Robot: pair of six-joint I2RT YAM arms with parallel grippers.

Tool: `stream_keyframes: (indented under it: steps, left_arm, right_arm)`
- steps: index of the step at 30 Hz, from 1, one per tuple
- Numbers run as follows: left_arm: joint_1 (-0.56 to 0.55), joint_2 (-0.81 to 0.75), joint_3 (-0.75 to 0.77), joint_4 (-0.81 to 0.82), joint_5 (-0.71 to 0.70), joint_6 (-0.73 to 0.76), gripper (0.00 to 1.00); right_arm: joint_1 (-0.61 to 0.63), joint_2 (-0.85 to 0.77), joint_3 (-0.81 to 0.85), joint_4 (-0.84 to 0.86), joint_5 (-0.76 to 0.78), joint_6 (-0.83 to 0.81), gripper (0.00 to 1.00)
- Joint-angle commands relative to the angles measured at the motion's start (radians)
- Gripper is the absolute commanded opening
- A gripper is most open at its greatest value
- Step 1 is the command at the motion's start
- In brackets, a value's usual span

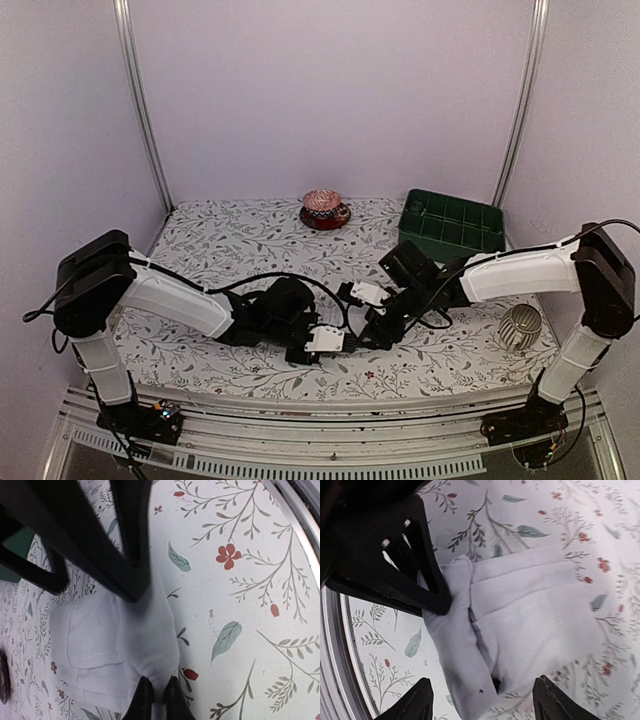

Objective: Roll the underwear
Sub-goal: Roll the underwear at the center of the board.

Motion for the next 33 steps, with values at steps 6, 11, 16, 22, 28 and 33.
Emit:
stream_keyframes:
  steps: [6, 11, 16, 22, 28, 33]
  left_arm:
    - [0.117, 0.118, 0.197, -0.428, 0.332, -0.114, 0.00]
    - [0.163, 0.205, 0.294, -0.547, 0.415, -0.137, 0.00]
    - [0.198, 0.277, 0.375, -0.632, 0.472, -0.154, 0.00]
    - [0.255, 0.361, 0.470, -0.730, 0.582, -0.164, 0.00]
    - [0.295, 0.426, 0.533, -0.796, 0.660, -0.173, 0.00]
    - [0.305, 0.464, 0.560, -0.828, 0.695, -0.182, 0.00]
  right_arm:
    - [0.087, -0.383, -0.229, 0.400, 0.603, 0.003, 0.86]
    - [0.183, -0.532, -0.343, 0.588, 0.791, -0.092, 0.87]
    - [0.272, -0.620, -0.435, 0.730, 0.799, -0.206, 0.88]
    - [0.359, -0.611, -0.476, 0.783, 0.656, -0.315, 0.87]
    - [0.402, -0.486, -0.444, 0.749, 0.638, -0.395, 0.86]
    - [0.402, -0.356, -0.402, 0.691, 0.624, -0.400, 0.82]
